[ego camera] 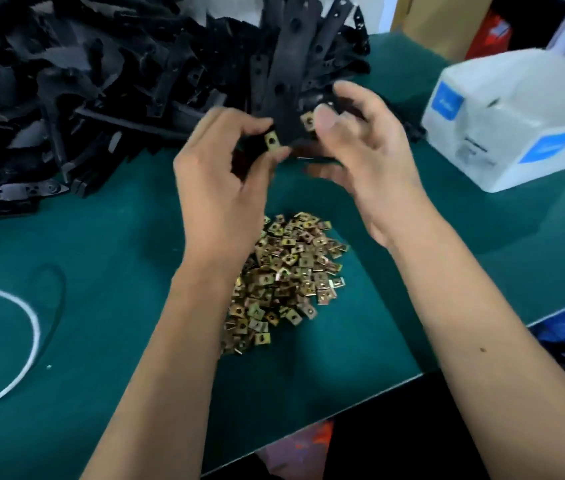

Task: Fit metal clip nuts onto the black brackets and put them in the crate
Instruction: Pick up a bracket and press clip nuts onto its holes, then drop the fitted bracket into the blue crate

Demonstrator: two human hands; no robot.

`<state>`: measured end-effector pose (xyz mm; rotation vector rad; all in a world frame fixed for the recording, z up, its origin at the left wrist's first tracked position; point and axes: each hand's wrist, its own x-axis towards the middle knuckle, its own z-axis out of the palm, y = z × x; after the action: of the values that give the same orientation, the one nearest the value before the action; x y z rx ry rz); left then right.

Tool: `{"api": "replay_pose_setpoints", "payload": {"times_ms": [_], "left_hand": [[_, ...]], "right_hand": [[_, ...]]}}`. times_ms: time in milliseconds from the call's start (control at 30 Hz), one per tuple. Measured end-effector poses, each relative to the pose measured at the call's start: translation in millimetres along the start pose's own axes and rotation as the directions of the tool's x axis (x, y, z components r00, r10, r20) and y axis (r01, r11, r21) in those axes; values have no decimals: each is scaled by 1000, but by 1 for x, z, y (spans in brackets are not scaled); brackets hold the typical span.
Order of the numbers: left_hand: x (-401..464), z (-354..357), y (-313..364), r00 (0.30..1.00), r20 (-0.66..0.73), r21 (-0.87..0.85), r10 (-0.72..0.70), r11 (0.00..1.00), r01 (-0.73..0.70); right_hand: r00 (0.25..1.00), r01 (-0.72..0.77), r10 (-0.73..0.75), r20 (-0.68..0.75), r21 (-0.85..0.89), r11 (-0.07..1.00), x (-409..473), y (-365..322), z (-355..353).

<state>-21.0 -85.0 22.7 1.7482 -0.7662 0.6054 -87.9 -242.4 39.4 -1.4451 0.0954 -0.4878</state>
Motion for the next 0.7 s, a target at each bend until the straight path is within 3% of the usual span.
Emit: {"api": "replay_pose_setpoints", "payload": {"times_ms": [100, 233, 300, 367, 433, 467, 567, 633, 700], "left_hand": [[1, 69, 65, 993, 83, -129, 89, 989, -78], [-32, 159, 155, 901, 370, -358, 225, 930, -85], [-61, 203, 194, 837, 462, -405, 294, 909, -96], [-99, 241, 226, 757, 584, -416, 292, 909, -29], [-147, 274, 244, 618, 747, -385, 246, 917, 100], [-172, 287, 246, 512, 829, -338, 223, 930, 141], [-239, 309, 233, 120, 966, -236, 227, 969, 67], [-268, 312, 225, -101, 970, -218, 222, 975, 54], [-285, 313, 221, -202, 960, -181, 193, 981, 74]], "right_hand": [[997, 32, -9, -83, 275, 961, -21, -22, -61], [940, 188, -67, -333, 345, 919, -77, -53, -173], [878, 188, -27, -477, 292, 938, -121, -57, -229], [755, 115, 91, -649, 268, 956, -167, -47, -279], [571, -51, 260, -779, 282, 958, -214, -26, -320], [470, -149, 350, -811, 318, 936, -238, -12, -335], [206, -335, 559, -803, 479, 811, -303, 34, -362], [88, -375, 602, -793, 534, 758, -338, 56, -372], [-48, -436, 566, -823, 527, 730, -363, 72, -377]]}}
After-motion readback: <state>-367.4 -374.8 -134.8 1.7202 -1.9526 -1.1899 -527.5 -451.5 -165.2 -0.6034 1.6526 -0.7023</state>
